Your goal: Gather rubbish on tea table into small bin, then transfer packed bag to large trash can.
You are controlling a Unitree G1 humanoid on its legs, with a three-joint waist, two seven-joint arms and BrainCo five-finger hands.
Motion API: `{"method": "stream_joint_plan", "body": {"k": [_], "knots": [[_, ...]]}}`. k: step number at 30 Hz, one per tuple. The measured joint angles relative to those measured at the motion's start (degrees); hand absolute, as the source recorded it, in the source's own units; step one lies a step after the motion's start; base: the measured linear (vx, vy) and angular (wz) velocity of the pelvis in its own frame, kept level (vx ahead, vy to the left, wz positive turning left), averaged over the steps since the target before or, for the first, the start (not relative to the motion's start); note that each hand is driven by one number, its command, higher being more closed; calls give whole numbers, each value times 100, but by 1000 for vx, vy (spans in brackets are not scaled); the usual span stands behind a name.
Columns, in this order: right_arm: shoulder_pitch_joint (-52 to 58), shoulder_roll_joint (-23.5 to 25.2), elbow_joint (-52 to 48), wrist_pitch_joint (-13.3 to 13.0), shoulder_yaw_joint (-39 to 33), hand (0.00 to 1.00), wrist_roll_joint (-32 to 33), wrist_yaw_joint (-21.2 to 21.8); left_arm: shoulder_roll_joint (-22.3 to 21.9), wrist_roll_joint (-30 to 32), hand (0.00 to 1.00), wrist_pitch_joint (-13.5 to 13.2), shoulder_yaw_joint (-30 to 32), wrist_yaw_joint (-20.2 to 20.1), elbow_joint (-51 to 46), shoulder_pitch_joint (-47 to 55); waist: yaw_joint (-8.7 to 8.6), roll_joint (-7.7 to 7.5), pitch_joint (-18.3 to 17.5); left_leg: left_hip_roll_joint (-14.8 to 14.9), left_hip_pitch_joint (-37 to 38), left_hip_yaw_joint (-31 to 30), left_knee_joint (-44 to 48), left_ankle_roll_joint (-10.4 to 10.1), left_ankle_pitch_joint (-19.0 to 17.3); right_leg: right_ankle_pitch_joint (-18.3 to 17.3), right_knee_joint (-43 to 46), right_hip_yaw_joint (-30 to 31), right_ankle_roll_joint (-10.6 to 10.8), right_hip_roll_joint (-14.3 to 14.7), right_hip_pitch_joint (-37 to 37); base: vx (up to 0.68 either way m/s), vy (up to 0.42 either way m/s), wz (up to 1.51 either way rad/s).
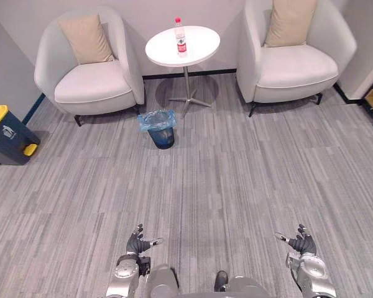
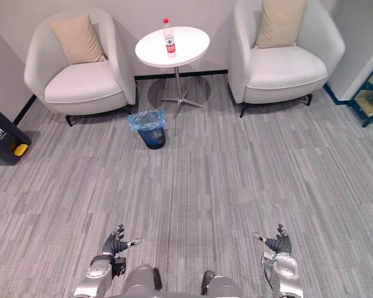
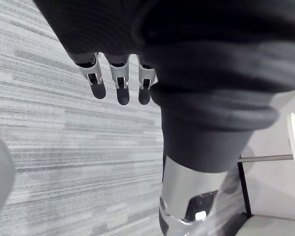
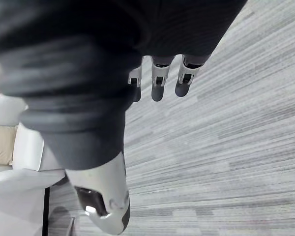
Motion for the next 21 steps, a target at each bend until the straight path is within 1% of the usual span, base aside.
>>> {"method": "stream_joint_plan", "body": {"k": [1, 2, 3, 4, 5, 6, 7, 8, 9, 10, 11, 12, 13, 14, 15, 16, 17, 18, 19, 20, 21], "knots": [[-21, 0, 1, 0, -21, 0, 0, 0, -15, 0, 0, 0, 0, 0, 0, 3, 6, 26, 8, -84, -1, -98, -481, 6, 154, -33, -57, 27, 54, 5, 63, 401, 179, -24], [-56, 16, 19, 1, -47, 0, -1, 0, -23, 0, 0, 1, 1, 1, 4, 22, 16, 69, 9, -158, 28, -248, -1206, 17, 414, -124, -100, 110, 173, 34, 153, 422, 234, -41], [-46, 22, 43, 11, -47, 0, -1, -1, -23, 0, 0, 2, 4, 2, 14, 53, 75, 82, 5, -175, 38, -353, -1452, 82, 677, -263, -84, 258, 280, 44, 243, 358, 208, -51], [-24, 30, 49, 20, -45, 0, -1, -2, -22, 0, 0, 12, 8, 3, 22, 62, 128, 68, -1, -193, 58, -362, -1358, 147, 893, -356, -51, 357, 350, 14, 271, 378, 240, -58], [-11, 45, 53, 23, 11, 0, -11, 1, -22, -1, 0, 11, 28, 4, 14, 103, 176, 26, -62, -289, -36, -381, -1010, 293, 1033, -620, 141, 504, 469, -99, 267, 421, 227, -50], [6, 56, 63, 20, 148, 0, -26, 0, -16, -1, 0, 15, 28, 3, 22, 170, 195, -113, -103, -398, -163, -309, -576, 453, 936, -944, 522, 594, 594, -303, 186, 518, 266, -49], [20, 76, 83, 21, 180, 0, -74, 15, -14, -2, 0, 22, 24, 1, 30, 171, 247, -192, -115, -449, -164, -209, -440, 527, 878, -1101, 791, 671, 662, -425, 110, 480, 195, -49], [68, 97, 206, 25, 187, 0, -179, 16, -34, -2, 0, 50, -15, -1, 83, 166, 289, -297, -169, -588, -111, -92, -334, 636, 638, -1236, 1524, 848, 844, -622, -198, 495, 225, -33], [19, 106, 286, 38, 223, 0, -233, 18, -22, -2, 0, 60, -72, -4, 83, 172, 282, -320, -177, -728, 111, -38, -453, 751, 551, -1144, 2476, 1011, 1055, -797, -536, 490, 231, -19], [32, 104, 296, 54, 279, 0, -246, 22, -9, -2, 0, 68, -77, -3, 84, 172, 261, -321, -176, -793, 263, -17, -538, 779, 531, -1019, 3050, 1088, 1354, -882, -776, 497, 228, -1], [41, 123, 340, 57, 372, 0, -284, 60, 41, -2, 0, 82, -77, 4, 84, 168, 212, -317, -174, -867, 615, 6, -673, 840, 443, -878, 4078, 1172, 1682, -1008, -1131, 484, 169, -6], [14, 171, 431, 62, 453, 0, -350, 130, 115, -9, 0, 82, -76, 15, 82, 176, 139, -299, -172, -881, 993, 27, -761, 904, 370, -924, 4748, 1096, 1580, -1089, -1356, 483, 145, -7], [9, 184, 448, 63, 538, 0, -377, 138, 160, -35, 0, 82, -77, 22, 82, 237, 94, -288, -175, -879, 1179, 28, -829, 933, 326, -964, 4933, 1021, 1485, -1103, -1465, 465, 100, -7], [-32, 185, 448, 60, 664, 0, -422, 169, 250, -102, 0, 77, -76, 30, 81, 228, 82, -265, -166, -871, 1504, 25, -989, 943, 313, -1085, 5043, 856, 1267, -1092, -1741, 450, 54, 0], [-98, 174, 457, 60, 689, 0, -449, 224, 282, -128, 0, 74, -75, 33, 81, 188, 1, -244, -154, -839, 1737, -10, -1183, 943, 313, -1175, 4858, 644, 1098, -1055, -2061, 520, 21, 3], [-130, 167, 473, 60, 689, 0, -449, 239, 287, -138, 0, 76, -62, 34, 87, 161, -33, -210, -135, -806, 1834, -26, -1259, 943, 313, -1203, 4689, 543, 1045, -1022, -2211, 498, -33, 7], [-226, 138, 504, 61, 688, 0, -449, 239, 296, -175, 0, 75, -58, 37, 100, 104, -39, -127, -86, -698, 2019, -34, -1368, 942, 313, -1210, 4213, 382, 992, -925, -2500, 402, -57, 4], [-247, 118, 505, 60, 688, 0, -449, 239, 291, -181, 0, 74, -57, 37, 115, 80, -41, -83, -60, -636, 2114, -46, -1399, 942, 313, -1188, 3916, 318, 953, -867, -2603, 411, -93, 7], [-293, 84, 505, 60, 690, 0, -450, 243, 277, -184, 0, 73, -56, 32, 151, 51, -51, -19, -24, -514, 2299, -100, -1439, 925, 303, -967, 3171, 298, 827, -726, -2751, 422, -138, 22], [-255, 72, 506, 62, 693, 0, -452, 242, 275, -183, 0, 66, -55, 33, 153, 64, -67, -22, -24, -429, 2469, -142, -1441, 789, 224, -459, 2200, 360, 826, -600, -2758, 435, -156, 28], [-216, 72, 505, 62, 697, 0, -452, 241, 293, -182, 0, 52, -53, 33, 155, 83, -63, -78, -51, -426, 2557, -156, -1440, 651, 142, -99, 1740, 412, 833, -551, -2725, 567, -265, 55]]}}
